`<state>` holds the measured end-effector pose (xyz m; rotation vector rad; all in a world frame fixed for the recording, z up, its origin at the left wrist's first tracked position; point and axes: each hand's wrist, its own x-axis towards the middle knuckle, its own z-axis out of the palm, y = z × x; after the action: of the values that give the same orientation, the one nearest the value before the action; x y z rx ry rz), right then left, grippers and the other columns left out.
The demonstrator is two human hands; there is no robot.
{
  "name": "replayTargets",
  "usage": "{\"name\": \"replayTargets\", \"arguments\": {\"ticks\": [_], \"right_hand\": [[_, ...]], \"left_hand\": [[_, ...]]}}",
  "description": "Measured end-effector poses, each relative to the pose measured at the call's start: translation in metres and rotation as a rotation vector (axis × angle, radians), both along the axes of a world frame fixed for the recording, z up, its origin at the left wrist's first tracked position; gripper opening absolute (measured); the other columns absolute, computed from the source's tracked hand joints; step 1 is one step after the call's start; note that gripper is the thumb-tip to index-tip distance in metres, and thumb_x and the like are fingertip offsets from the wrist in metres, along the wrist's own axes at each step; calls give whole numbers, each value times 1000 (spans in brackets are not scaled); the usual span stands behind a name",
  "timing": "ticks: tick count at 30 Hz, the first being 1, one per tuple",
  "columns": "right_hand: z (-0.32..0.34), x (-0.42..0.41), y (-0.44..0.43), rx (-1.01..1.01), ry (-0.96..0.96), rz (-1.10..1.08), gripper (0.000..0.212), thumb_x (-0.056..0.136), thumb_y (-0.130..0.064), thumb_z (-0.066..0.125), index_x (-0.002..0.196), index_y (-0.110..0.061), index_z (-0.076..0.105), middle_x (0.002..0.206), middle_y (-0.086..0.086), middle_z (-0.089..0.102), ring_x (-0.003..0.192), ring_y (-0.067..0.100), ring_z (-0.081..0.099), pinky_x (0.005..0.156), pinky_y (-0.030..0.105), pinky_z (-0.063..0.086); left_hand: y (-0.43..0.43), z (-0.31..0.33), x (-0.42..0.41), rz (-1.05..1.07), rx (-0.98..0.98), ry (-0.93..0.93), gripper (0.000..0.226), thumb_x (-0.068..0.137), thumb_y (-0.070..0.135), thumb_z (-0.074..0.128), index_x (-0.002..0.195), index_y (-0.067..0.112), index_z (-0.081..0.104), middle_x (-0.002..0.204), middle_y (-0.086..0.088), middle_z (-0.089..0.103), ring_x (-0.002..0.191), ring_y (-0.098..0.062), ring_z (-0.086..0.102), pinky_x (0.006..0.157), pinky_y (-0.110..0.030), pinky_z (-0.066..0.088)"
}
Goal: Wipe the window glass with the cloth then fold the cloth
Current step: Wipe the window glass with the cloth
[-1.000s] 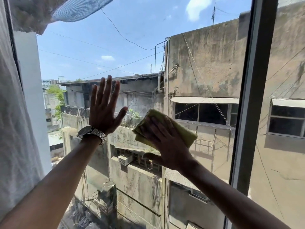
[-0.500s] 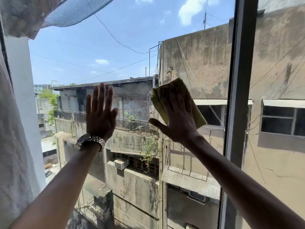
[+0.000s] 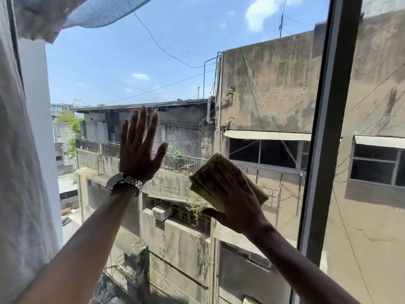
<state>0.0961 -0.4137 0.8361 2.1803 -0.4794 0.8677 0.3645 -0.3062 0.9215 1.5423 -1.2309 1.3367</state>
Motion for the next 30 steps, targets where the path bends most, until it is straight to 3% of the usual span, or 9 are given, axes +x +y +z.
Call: {"name": "replayTargets", "arguments": {"ticks": [2,7,10,15,20,23,27,30], "right_hand": [[27,0,-6,-33,-84,-73,91,93,-78,34,161,-18,23,169,10,21,157,31,15,124,59,26],[100,10,-7,2,-296,-118,94,96,-77,6,161,-11,16,169,17,13,157,36,10,126,61,6],[103,13,-7,23,-307,-82,96,97,-76,7,161,-5,12,170,19,9,158,34,5,129,58,6],[51,1,-12,96,-300,-44,99,96,-77,11,160,-3,12,169,20,9,158,34,6,129,57,10],[-51,-27,-21,89,-225,-95,102,93,-77,34,161,-11,-3,169,18,8,157,35,10,125,60,24],[-101,-39,-22,53,-199,-113,101,93,-81,29,161,-12,-1,168,18,14,155,37,21,120,60,32],[-107,-36,-18,78,-243,-39,97,95,-78,26,162,-14,-2,168,14,6,155,33,17,127,57,14],[-86,-25,-12,80,-267,43,89,98,-74,25,160,-13,7,166,17,17,155,29,11,130,52,0]], "left_hand": [[-2,-1,1,19,-19,-13,79,99,64,13,162,17,22,172,-14,16,161,-29,13,132,-49,7],[-4,-1,2,34,-49,-38,73,100,56,24,161,16,22,171,-16,18,161,-29,13,133,-47,6],[-3,-1,3,32,-65,-56,71,100,48,31,161,12,24,170,-19,20,160,-32,14,132,-48,5],[-1,0,-4,32,-85,-49,70,99,45,35,159,10,27,168,-23,23,158,-36,18,131,-53,13],[1,0,-6,35,-62,-29,69,101,45,35,161,13,23,170,-21,19,160,-35,15,132,-51,12],[1,-2,-4,37,-71,-39,69,102,47,33,161,14,22,170,-20,19,160,-35,14,132,-49,11],[-1,-2,-3,36,-74,-40,68,102,47,32,162,16,21,170,-19,19,160,-33,14,132,-49,11],[-3,-3,0,40,-73,-38,66,103,44,28,163,18,18,171,-17,18,161,-31,12,132,-51,12]]}}
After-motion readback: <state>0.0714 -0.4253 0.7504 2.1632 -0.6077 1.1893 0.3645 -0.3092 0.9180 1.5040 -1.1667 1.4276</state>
